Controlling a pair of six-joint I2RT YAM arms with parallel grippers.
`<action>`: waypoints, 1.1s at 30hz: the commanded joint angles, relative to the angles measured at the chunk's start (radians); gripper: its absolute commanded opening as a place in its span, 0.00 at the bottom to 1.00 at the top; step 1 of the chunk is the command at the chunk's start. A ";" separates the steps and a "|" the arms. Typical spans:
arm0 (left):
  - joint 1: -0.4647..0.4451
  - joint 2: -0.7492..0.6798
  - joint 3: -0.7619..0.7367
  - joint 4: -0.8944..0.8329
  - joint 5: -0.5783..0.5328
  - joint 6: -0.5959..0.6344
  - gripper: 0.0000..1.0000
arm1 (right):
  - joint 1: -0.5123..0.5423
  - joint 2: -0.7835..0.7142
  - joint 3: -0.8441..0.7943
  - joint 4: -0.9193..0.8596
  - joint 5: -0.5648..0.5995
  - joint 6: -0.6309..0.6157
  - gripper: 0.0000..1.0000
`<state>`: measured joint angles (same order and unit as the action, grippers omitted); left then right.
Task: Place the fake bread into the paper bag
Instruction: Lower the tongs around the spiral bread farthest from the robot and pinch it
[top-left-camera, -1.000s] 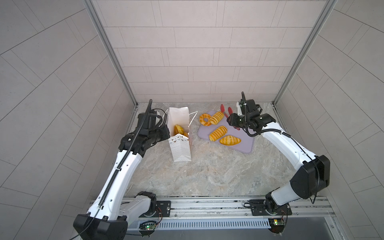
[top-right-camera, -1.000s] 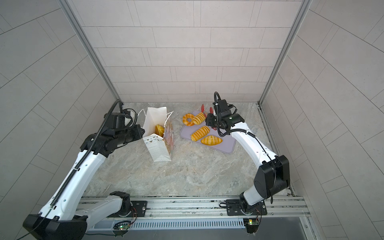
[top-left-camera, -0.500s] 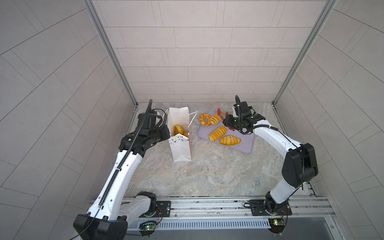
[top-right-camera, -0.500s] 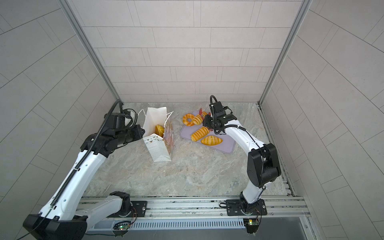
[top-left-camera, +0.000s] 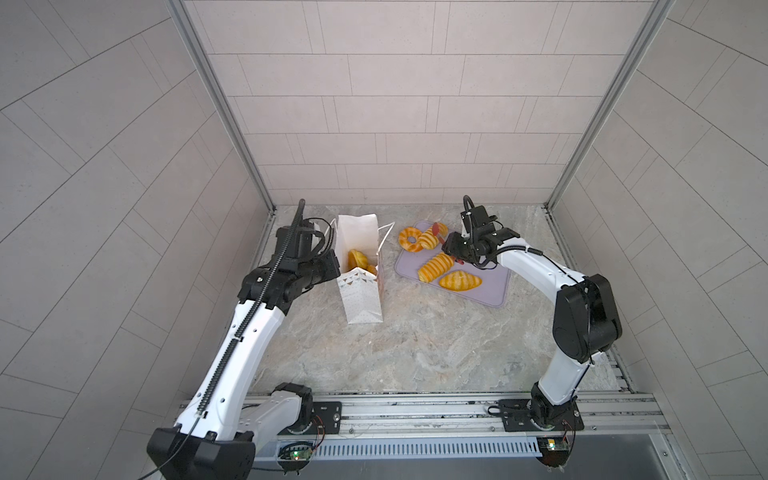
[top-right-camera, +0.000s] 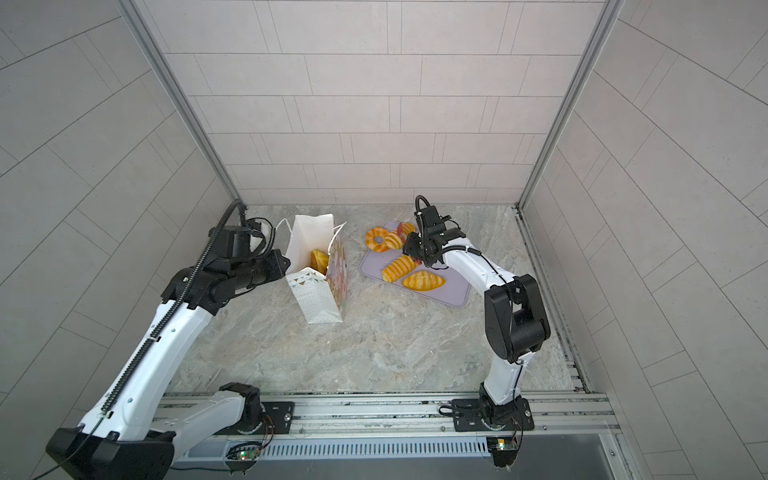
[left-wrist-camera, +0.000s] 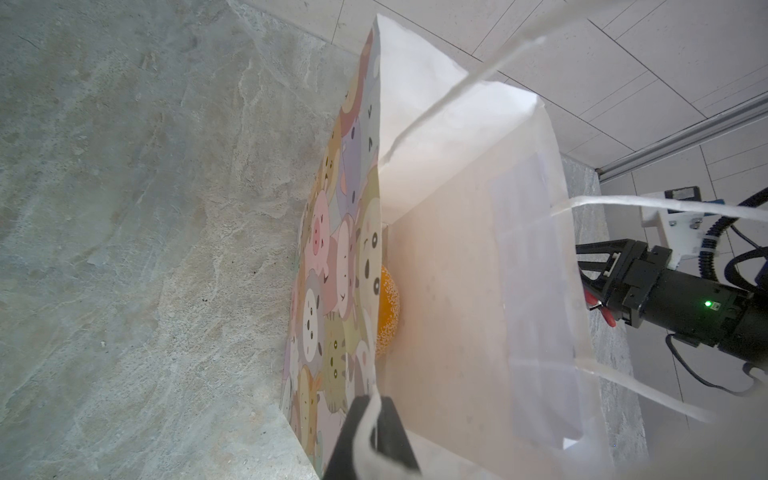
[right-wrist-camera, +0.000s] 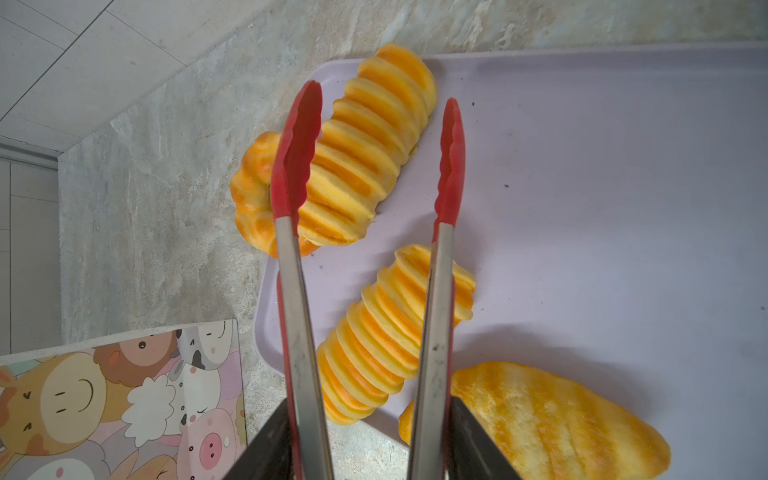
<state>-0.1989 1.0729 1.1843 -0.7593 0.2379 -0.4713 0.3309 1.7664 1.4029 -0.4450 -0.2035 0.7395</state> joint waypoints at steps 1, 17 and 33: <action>-0.004 -0.003 -0.012 0.003 -0.004 0.014 0.11 | -0.001 0.002 0.040 0.038 -0.005 0.027 0.56; -0.004 0.000 -0.012 0.002 -0.007 0.017 0.11 | 0.002 0.067 0.086 0.031 -0.009 0.036 0.56; -0.004 -0.006 -0.017 -0.004 -0.012 0.020 0.11 | 0.010 0.132 0.118 0.029 -0.023 0.038 0.57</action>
<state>-0.1989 1.0733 1.1782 -0.7589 0.2375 -0.4706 0.3336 1.8832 1.4940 -0.4252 -0.2241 0.7612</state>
